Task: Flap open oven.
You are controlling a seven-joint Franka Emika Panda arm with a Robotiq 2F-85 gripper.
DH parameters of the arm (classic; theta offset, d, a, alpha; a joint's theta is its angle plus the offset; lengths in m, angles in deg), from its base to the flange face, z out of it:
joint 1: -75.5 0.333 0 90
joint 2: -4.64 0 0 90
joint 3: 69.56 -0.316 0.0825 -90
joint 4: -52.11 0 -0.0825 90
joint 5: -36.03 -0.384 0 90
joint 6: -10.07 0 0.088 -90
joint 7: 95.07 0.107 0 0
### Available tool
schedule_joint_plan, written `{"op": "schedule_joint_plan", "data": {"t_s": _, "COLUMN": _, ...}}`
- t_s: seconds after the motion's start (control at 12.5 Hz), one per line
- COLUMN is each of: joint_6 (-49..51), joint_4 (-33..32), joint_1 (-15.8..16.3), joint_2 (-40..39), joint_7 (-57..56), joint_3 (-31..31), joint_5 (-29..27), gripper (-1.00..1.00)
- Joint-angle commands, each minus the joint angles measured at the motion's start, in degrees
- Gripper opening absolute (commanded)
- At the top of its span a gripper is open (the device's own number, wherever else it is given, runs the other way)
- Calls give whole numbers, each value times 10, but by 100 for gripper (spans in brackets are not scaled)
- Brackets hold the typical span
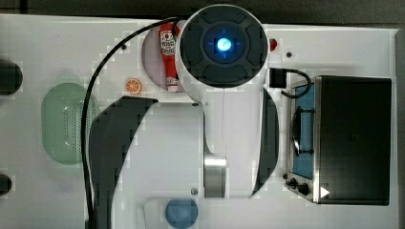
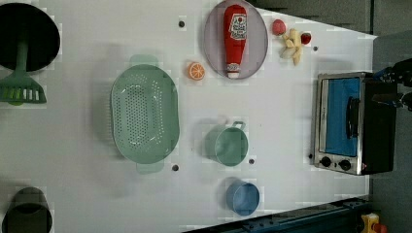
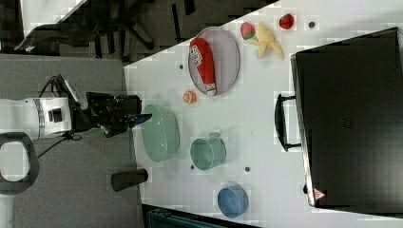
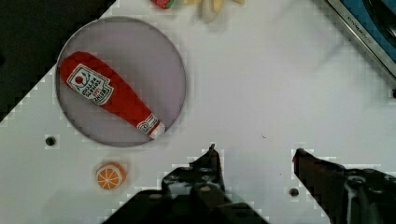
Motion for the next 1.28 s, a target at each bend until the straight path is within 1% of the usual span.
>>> {"op": "schedule_joint_plan", "data": {"t_s": 0.08, "joint_6": 91, "joint_4": -61, "joint_1": -15, "joint_2": 135, "joint_7": 46, "joint_3": 36, "joint_5": -14, "gripper": 58}}
{"op": "schedule_joint_plan", "data": {"t_s": 0.24, "joint_6": 91, "joint_4": -61, "joint_1": -15, "joint_2": 135, "joint_7": 46, "joint_3": 36, "joint_5": -14, "gripper": 99}}
{"op": "schedule_joint_plan", "data": {"t_s": 0.4, "joint_6": 91, "joint_4": -61, "joint_1": -15, "joint_2": 135, "joint_7": 46, "joint_3": 36, "joint_5": -14, "gripper": 100}}
{"op": "schedule_joint_plan", "data": {"t_s": 0.48, "joint_6": 91, "joint_4": -62, "joint_1": -15, "joint_2": 135, "joint_7": 46, "joint_3": 35, "joint_5": -14, "gripper": 90}}
{"op": "schedule_joint_plan", "data": {"t_s": 0.72, "joint_6": 91, "joint_4": -63, "joint_1": -15, "joint_2": 135, "joint_7": 45, "joint_3": 37, "joint_5": -14, "gripper": 14}}
{"op": "schedule_joint_plan", "data": {"t_s": 0.96, "joint_6": 90, "joint_4": -80, "joint_1": -17, "joint_2": 132, "joint_7": 42, "joint_3": 50, "joint_5": -11, "gripper": -55}}
{"op": "schedule_joint_plan", "data": {"t_s": 1.04, "joint_6": 90, "joint_4": -89, "joint_1": -17, "joint_2": 130, "joint_7": 41, "joint_3": 59, "joint_5": -10, "gripper": -65}}
{"op": "schedule_joint_plan", "data": {"t_s": 1.12, "joint_6": 88, "joint_4": -100, "joint_1": -18, "joint_2": 127, "joint_7": 36, "joint_3": 68, "joint_5": -10, "gripper": -65}}
{"op": "schedule_joint_plan", "data": {"t_s": 1.28, "joint_6": 83, "joint_4": -123, "joint_1": -19, "joint_2": 121, "joint_7": -9, "joint_3": 91, "joint_5": -6, "gripper": -65}}
